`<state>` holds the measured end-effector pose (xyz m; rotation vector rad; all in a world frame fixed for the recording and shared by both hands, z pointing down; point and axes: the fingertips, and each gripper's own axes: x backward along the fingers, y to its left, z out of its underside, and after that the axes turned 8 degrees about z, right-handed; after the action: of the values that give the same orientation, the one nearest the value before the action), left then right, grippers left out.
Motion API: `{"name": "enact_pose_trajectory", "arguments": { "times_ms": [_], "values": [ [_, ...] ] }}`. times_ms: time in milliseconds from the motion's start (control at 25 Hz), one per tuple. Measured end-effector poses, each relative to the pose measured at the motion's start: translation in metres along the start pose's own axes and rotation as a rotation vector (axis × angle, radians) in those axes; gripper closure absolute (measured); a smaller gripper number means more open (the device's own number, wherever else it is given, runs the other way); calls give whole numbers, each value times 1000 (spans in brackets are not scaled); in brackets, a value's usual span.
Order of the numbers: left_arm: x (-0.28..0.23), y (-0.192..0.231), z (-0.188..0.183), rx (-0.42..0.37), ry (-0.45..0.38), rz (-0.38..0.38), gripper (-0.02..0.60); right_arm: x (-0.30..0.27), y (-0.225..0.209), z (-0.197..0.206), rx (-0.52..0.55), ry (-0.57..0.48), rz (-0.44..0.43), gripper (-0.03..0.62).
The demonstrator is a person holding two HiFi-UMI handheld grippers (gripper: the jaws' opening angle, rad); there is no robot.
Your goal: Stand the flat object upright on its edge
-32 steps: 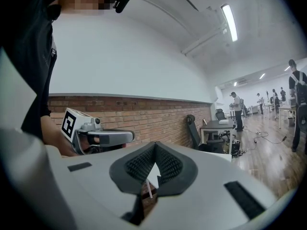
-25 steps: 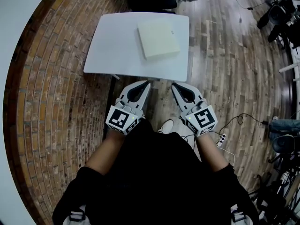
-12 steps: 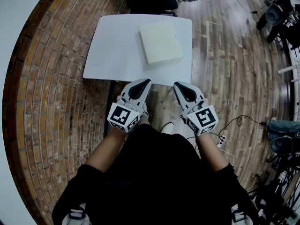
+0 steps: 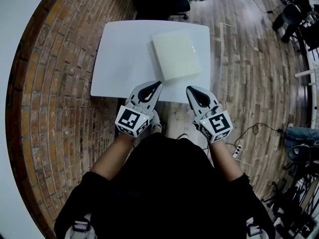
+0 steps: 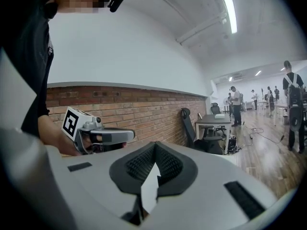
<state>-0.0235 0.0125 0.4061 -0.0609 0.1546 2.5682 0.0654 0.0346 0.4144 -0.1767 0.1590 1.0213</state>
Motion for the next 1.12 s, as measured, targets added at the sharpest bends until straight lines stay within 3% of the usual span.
{"name": "enact_pose_trajectory", "arguments": {
  "times_ms": [440, 680, 920, 1120],
  "values": [
    [-15, 81, 2, 9, 23, 76, 561, -67, -16, -6, -26, 46, 103, 586],
    [-19, 113, 9, 11, 45, 100, 561, -94, -8, 0, -57, 62, 120, 586],
    [-31, 132, 19, 35, 71, 73, 561, -112, -24, 5, -49, 97, 118, 586],
    [-48, 160, 31, 88, 92, -2, 561, -129, -62, 9, -48, 122, 113, 586]
  ]
}}
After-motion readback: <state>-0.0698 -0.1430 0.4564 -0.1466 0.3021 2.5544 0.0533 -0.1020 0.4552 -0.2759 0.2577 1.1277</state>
